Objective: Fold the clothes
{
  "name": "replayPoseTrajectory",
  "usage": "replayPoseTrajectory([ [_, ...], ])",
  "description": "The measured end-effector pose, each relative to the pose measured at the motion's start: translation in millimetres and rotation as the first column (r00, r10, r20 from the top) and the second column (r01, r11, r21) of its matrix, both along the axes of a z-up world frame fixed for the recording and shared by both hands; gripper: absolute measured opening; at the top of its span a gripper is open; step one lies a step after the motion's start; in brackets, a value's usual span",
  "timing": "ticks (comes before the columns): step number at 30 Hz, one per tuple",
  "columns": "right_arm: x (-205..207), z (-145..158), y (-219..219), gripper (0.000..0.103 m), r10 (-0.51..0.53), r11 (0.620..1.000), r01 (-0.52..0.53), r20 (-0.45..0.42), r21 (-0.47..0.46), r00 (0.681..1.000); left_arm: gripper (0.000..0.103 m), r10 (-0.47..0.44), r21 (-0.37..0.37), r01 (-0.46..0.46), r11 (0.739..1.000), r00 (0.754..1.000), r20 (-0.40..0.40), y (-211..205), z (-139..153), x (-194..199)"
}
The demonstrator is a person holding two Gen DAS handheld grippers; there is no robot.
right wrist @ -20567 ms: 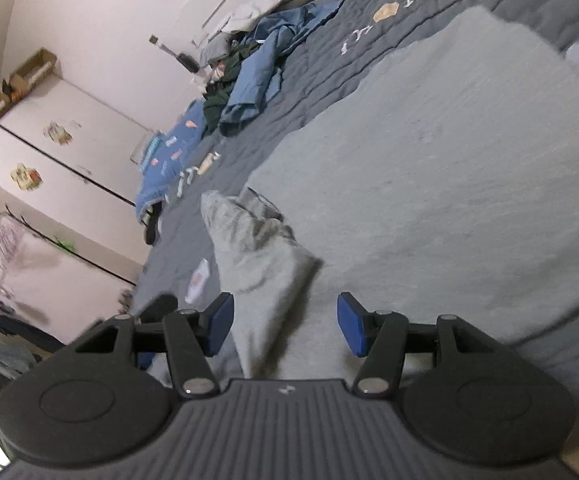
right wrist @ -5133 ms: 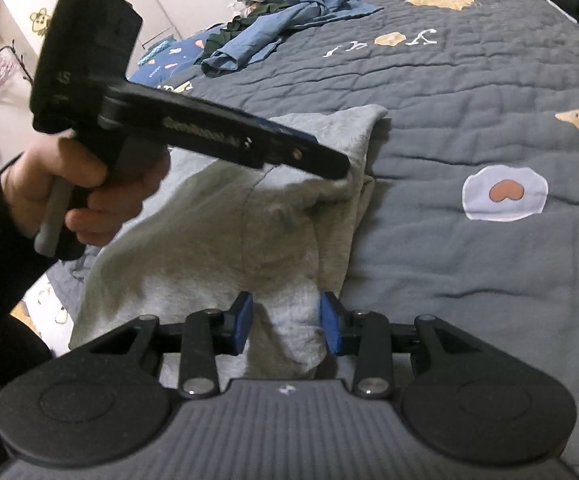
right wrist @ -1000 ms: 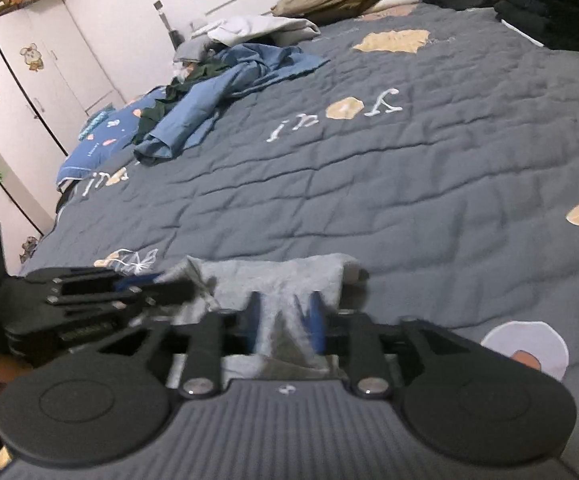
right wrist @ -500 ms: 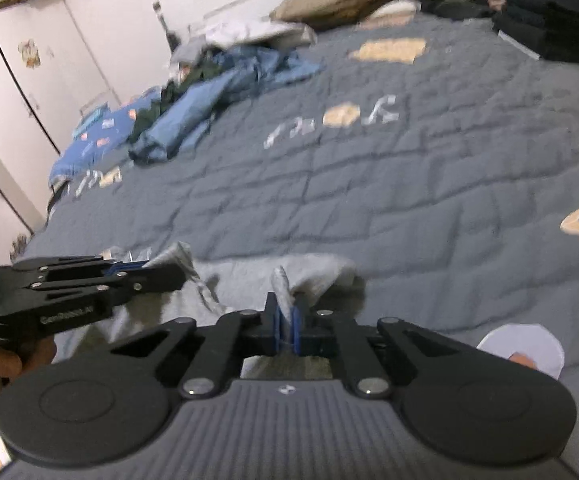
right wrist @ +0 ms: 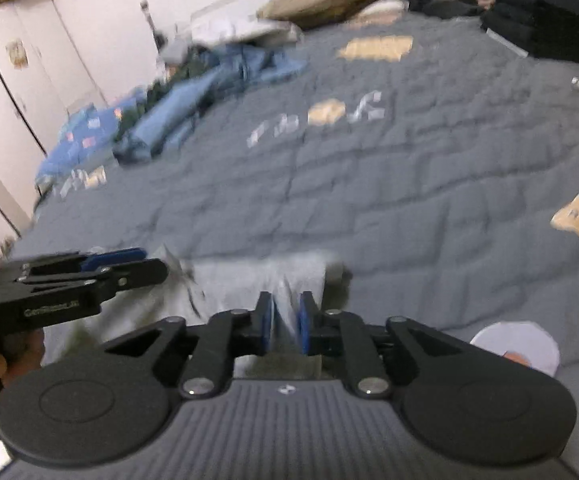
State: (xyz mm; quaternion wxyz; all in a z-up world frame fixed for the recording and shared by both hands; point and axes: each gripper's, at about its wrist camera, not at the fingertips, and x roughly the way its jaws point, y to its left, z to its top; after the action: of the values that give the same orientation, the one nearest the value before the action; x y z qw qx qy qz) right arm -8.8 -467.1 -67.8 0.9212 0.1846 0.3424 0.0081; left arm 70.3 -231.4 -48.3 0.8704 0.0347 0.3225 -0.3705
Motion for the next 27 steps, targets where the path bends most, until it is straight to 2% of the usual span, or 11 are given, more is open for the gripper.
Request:
replayPoseTrajectory([
  [2,-10,12,-6,0.033,-0.031,0.999,0.031,0.05,0.013,0.998,0.05,0.029,-0.045,-0.029,0.999,1.0,-0.004,14,12,2],
  [3,-16,16,-10,0.035,-0.045,0.999,0.044,0.069,0.021,0.997,0.05,0.044,-0.061,-0.044,0.997,0.999,-0.014,21,15,2],
  [5,-26,23,-13,0.036,-0.053,0.998,0.05,0.087,0.04,0.995,0.05,0.064,-0.092,-0.068,0.993,0.997,-0.045,33,22,4],
  [8,-37,23,-9,0.037,-0.006,0.994,-0.002,0.069,0.108,0.998,0.05,0.051,-0.133,-0.069,0.989,0.99,-0.131,49,23,-3],
  [11,-51,20,0,0.037,0.063,0.979,-0.072,0.048,0.193,0.997,0.05,-0.007,-0.191,-0.034,0.981,0.978,-0.209,58,20,-15],
  [13,-59,20,11,0.038,0.114,0.969,-0.119,0.032,0.216,0.993,0.05,-0.05,-0.231,-0.011,0.973,0.966,-0.255,61,17,-24],
  [15,-71,19,22,0.038,0.131,0.968,-0.134,0.028,0.213,0.991,0.05,-0.052,-0.234,-0.012,0.972,0.962,-0.267,65,14,-34],
  [18,-92,14,34,0.039,0.112,0.978,-0.112,0.006,0.174,0.994,0.05,-0.005,-0.217,-0.056,0.975,0.963,-0.268,79,11,-41],
  [20,-103,11,38,0.039,0.099,0.986,-0.095,-0.02,0.135,0.995,0.05,0.044,-0.182,-0.087,0.98,0.972,-0.229,86,13,-41],
  [23,-118,9,42,0.04,0.085,0.992,-0.08,-0.045,0.094,0.995,0.05,0.121,-0.153,-0.151,0.977,0.975,-0.189,99,17,-32],
  [27,-134,6,45,0.04,0.068,0.995,-0.064,-0.055,0.075,0.996,0.05,0.145,-0.134,-0.168,0.977,0.975,-0.167,98,15,-13],
])
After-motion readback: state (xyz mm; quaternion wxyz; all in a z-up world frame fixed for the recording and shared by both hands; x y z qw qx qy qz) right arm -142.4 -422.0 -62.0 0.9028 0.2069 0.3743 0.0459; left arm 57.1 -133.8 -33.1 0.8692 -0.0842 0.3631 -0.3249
